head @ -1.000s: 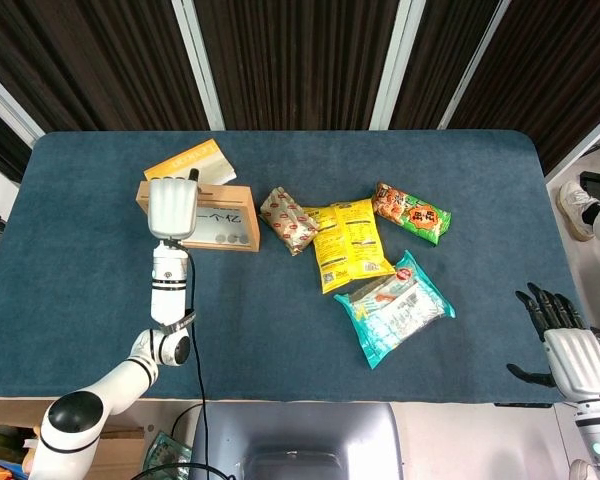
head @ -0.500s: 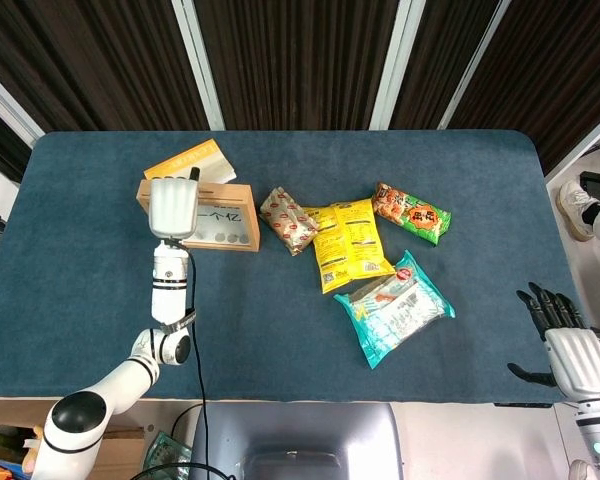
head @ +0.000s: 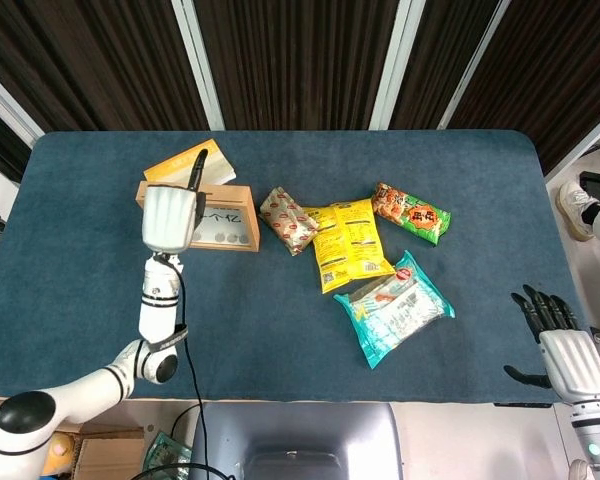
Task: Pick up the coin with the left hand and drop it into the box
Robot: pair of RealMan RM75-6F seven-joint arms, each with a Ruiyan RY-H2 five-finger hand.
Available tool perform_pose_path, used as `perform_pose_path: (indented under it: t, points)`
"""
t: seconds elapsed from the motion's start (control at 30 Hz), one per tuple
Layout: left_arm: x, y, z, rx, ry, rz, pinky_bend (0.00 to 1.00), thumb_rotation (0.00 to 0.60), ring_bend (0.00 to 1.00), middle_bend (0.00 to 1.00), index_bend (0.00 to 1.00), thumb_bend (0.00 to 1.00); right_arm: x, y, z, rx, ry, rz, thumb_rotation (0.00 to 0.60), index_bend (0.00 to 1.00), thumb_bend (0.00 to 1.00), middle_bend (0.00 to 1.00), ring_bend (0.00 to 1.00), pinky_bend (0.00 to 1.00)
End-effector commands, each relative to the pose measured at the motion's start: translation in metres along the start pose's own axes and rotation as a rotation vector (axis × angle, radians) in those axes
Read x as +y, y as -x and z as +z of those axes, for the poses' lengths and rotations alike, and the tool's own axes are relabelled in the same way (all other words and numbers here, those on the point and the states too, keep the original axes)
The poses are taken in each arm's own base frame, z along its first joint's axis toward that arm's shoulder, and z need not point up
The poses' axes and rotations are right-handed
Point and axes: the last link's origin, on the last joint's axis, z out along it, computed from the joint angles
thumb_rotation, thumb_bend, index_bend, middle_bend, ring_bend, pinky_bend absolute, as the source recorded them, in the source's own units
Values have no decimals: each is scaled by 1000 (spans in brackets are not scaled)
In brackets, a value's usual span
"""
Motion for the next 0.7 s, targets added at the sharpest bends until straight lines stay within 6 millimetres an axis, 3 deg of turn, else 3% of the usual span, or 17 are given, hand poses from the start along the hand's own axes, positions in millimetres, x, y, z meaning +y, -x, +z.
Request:
perform_pose_path:
  t: [0.03,0.1,0.2,0.3,0.47,0.7]
  points:
    - [-55,-65,-85,-165,85,-109,940,600,826,885,91,408,-2,2,-1,-4,-8,-5,600,0,185,0,0,0]
    - [-73,-78,-122,-317,106,-176,694,600,564,622,33,406,-4,3,-2,-5,-12,-8,600,0,184,0,0,0]
    - [-107,-98,-184,-592,108,-267,366,600,268,288,0,406,-6,5,-3,-14,-19,-19,600,0,185,0,0,0]
    - [-141,-109,-230,-630,70,-261,229,600,114,114,0,405,-11,8,-4,-19,-30,-29,600,0,185,0,0,0]
    - [-170,-109,-292,-561,-27,-211,131,600,1,0,0,400,-15,9,-7,-8,-40,-42,600,0,184,0,0,0]
    - [-174,-106,-297,-623,-2,-188,104,600,0,0,0,394,-16,9,-11,7,-38,-54,600,0,184,0,0,0]
